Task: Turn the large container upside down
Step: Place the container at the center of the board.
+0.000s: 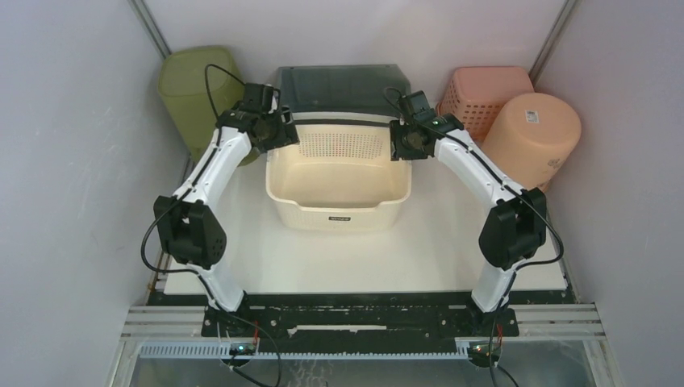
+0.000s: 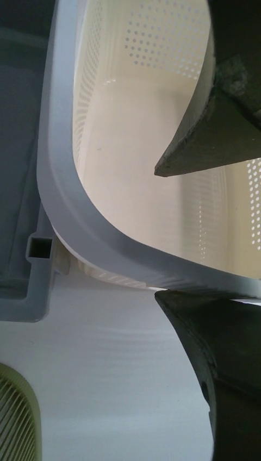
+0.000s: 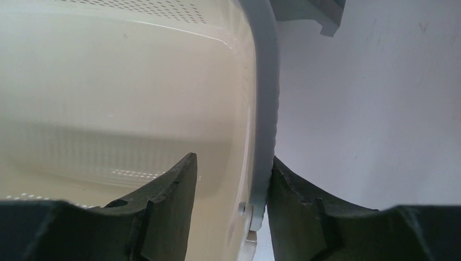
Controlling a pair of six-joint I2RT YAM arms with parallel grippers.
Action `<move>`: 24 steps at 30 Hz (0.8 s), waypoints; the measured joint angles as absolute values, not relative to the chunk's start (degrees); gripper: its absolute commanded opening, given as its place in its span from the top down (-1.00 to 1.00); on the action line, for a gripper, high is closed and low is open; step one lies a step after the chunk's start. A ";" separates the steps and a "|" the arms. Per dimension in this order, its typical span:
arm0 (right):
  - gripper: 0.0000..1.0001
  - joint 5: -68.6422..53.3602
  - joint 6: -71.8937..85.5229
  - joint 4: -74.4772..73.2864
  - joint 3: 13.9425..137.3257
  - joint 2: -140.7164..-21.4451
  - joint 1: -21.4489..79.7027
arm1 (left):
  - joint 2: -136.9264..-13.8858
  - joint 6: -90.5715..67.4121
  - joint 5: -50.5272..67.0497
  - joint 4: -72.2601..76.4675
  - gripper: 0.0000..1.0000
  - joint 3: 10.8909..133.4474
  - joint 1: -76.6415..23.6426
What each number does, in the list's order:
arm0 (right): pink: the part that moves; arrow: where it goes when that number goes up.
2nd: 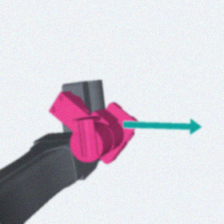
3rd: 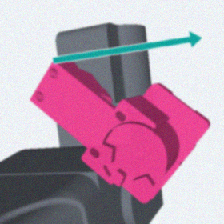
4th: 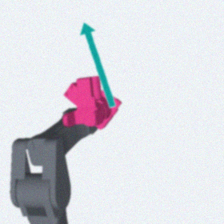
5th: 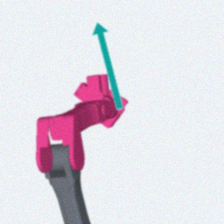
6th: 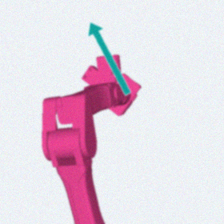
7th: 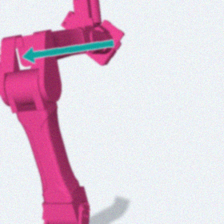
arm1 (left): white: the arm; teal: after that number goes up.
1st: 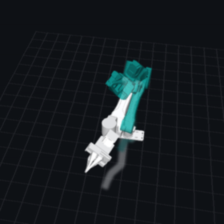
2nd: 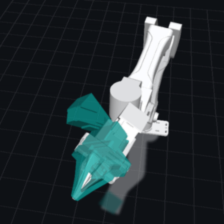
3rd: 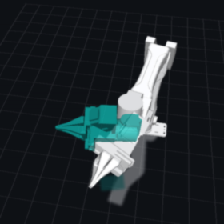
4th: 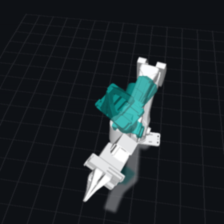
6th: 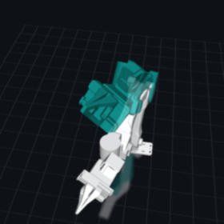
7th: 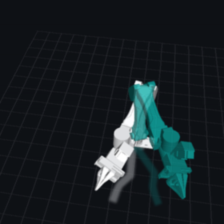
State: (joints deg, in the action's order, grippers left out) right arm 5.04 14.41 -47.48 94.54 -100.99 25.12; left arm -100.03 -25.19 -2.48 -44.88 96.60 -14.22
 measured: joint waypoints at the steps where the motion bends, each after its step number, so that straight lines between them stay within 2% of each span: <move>1: -0.04 5.08 14.37 -48.29 95.77 -101.80 25.08 | -100.60 -24.95 -2.13 -45.67 -0.63 97.27 -14.15; 4: 0.00 4.99 14.22 -50.06 98.26 -103.53 24.86 | -100.95 -24.82 -0.38 -46.72 -0.71 97.12 -13.50; 7: -0.09 4.05 14.22 -50.94 99.57 -104.53 24.69 | -99.83 -25.30 2.37 -42.76 -0.78 92.62 -12.05; 8: -0.11 3.55 14.24 -50.92 99.77 -104.68 24.69 | -99.29 -25.50 3.18 -40.95 -0.90 90.26 -11.57; 10: -0.16 2.46 14.28 -50.87 99.83 -104.81 24.69 | -98.24 -26.63 5.30 -36.53 -0.98 85.43 -10.81; 17: -0.24 -0.32 14.85 -50.74 99.55 -104.88 23.88 | -95.00 -29.58 8.69 -27.57 -1.00 78.26 -9.13; 21: -0.39 -0.56 15.31 -50.30 99.13 -104.88 23.75 | -93.86 -30.26 9.04 -25.39 -1.00 76.64 -8.95; 24: -0.42 -0.80 15.16 -50.37 99.26 -104.88 23.77 | -93.86 -30.13 9.08 -25.19 -1.00 76.82 -8.97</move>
State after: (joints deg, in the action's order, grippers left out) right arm -0.80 15.16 -50.37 99.26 -104.88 23.77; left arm -93.86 -30.13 9.08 -25.19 76.82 -8.97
